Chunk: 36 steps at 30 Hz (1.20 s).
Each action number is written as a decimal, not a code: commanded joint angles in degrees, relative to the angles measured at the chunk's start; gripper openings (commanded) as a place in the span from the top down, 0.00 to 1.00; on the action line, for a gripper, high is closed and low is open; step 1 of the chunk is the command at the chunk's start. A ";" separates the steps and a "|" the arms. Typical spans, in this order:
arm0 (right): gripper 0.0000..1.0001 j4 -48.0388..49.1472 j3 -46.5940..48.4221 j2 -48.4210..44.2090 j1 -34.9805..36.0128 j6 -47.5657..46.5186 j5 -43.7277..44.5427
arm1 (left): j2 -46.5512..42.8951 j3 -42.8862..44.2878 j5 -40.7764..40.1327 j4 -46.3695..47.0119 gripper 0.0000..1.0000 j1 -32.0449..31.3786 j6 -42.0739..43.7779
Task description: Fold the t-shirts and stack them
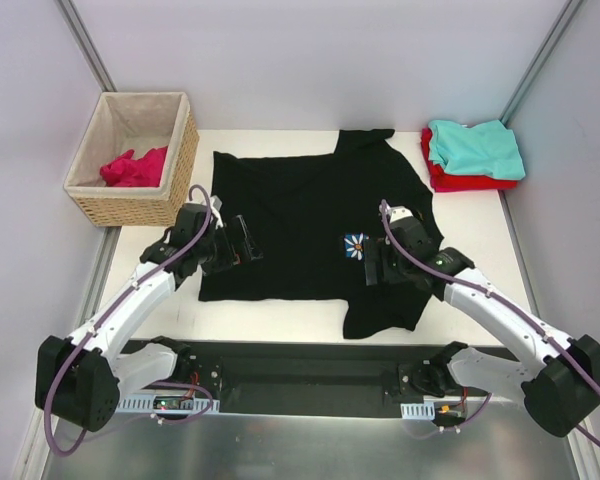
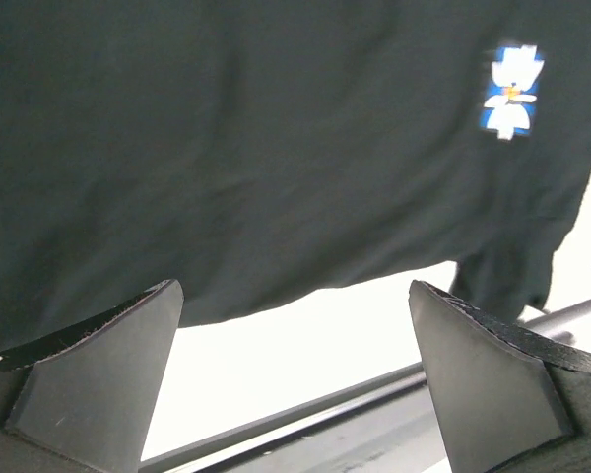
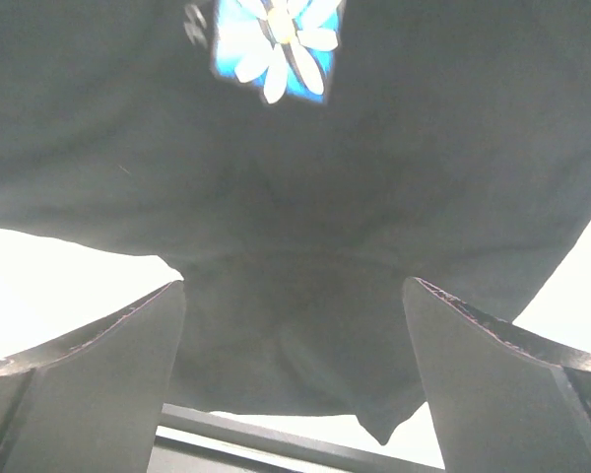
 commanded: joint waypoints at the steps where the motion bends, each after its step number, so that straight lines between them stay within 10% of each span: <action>1: 0.04 2.88 -2.31 0.23 0.24 2.64 -0.74 | -3.44 -2.74 -3.04 0.57 0.01 -0.53 -2.30; 15: 0.04 8.42 -10.05 6.02 -0.02 6.77 -1.10 | -3.62 -5.30 -10.76 0.04 0.01 -1.23 -1.96; 36: 0.04 15.01 0.05 28.52 -5.65 4.75 -6.99 | 23.18 6.29 -20.34 6.28 0.01 -1.14 -4.33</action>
